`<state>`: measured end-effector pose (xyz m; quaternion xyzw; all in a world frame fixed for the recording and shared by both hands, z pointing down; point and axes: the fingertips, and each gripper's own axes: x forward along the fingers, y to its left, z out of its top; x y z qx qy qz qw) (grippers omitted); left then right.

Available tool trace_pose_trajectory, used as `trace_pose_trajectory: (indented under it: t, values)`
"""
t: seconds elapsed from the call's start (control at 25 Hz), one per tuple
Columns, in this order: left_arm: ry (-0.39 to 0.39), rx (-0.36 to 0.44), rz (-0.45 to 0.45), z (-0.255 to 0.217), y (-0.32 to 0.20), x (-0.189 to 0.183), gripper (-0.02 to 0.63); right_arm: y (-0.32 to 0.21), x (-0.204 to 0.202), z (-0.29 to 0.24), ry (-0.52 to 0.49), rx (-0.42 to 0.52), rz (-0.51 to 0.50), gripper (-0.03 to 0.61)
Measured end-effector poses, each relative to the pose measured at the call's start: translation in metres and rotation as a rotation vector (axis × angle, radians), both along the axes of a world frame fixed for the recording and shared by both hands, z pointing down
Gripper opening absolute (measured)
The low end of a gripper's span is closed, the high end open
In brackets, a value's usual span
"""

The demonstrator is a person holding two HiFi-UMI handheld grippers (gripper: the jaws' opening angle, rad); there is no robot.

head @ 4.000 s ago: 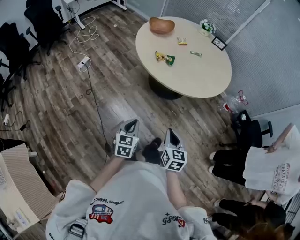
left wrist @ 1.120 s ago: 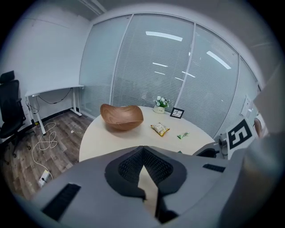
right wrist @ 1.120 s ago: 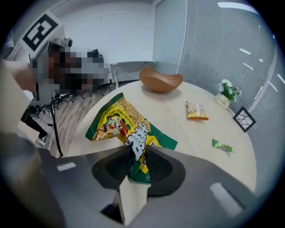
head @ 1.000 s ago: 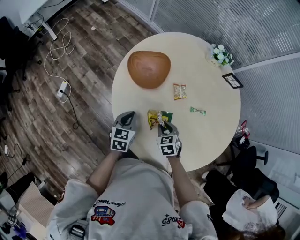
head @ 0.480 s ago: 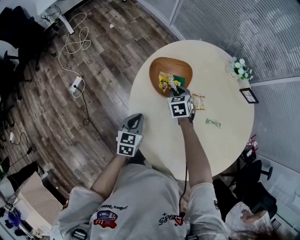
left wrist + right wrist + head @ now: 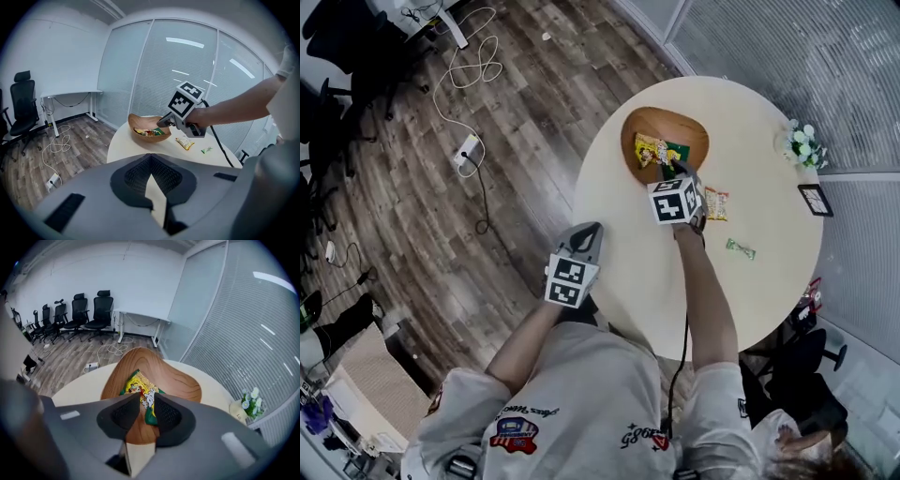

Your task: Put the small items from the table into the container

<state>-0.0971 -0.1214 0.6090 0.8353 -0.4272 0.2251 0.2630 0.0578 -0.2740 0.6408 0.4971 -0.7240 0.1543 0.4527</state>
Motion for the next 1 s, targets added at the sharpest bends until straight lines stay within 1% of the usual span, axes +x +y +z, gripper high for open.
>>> trace_pose_trajectory:
  t: [0.08, 0.16, 0.2, 0.24, 0.32, 0.44, 0.56, 0.64, 0.76, 0.88, 1.0]
  values:
    - [0.009, 0.008, 0.014, -0.002, -0.001, 0.009, 0.007, 0.012, 0.005, -0.025, -0.06, 0.07, 0.042, 0.086]
    - [0.017, 0.015, 0.031, -0.004, 0.0, 0.018, 0.008, 0.036, 0.011, -0.049, -0.145, 0.143, 0.095, 0.053]
    - [0.02, 0.018, 0.042, -0.005, 0.001, 0.022, 0.007, 0.052, 0.014, -0.059, -0.19, 0.179, 0.124, 0.019]
    - [0.021, 0.022, 0.053, -0.006, 0.002, 0.027, 0.008, 0.069, 0.018, -0.067, -0.234, 0.207, 0.155, 0.003]
    - [0.022, 0.029, 0.077, -0.007, 0.005, 0.038, 0.007, 0.107, 0.025, -0.073, -0.316, 0.232, 0.225, 0.002]
    - [0.019, 0.025, 0.109, -0.006, 0.012, 0.055, 0.008, 0.162, 0.04, -0.065, -0.393, 0.231, 0.355, 0.002]
    - [0.015, 0.012, 0.141, -0.005, 0.02, 0.072, 0.008, 0.21, 0.059, -0.051, -0.444, 0.22, 0.485, 0.002]
    - [0.016, 0.009, 0.155, -0.006, 0.025, 0.082, 0.008, 0.236, 0.068, -0.04, -0.461, 0.199, 0.542, 0.002]
    - [0.013, 0.014, 0.169, -0.006, 0.032, 0.098, 0.008, 0.263, 0.08, -0.026, -0.464, 0.166, 0.578, 0.002]
    - [0.0, 0.015, 0.195, -0.005, 0.043, 0.111, 0.006, 0.279, 0.086, -0.023, -0.469, 0.153, 0.575, 0.002]
    - [-0.003, 0.015, 0.233, -0.007, 0.053, 0.124, 0.006, 0.284, 0.09, -0.027, -0.471, 0.16, 0.566, 0.002]
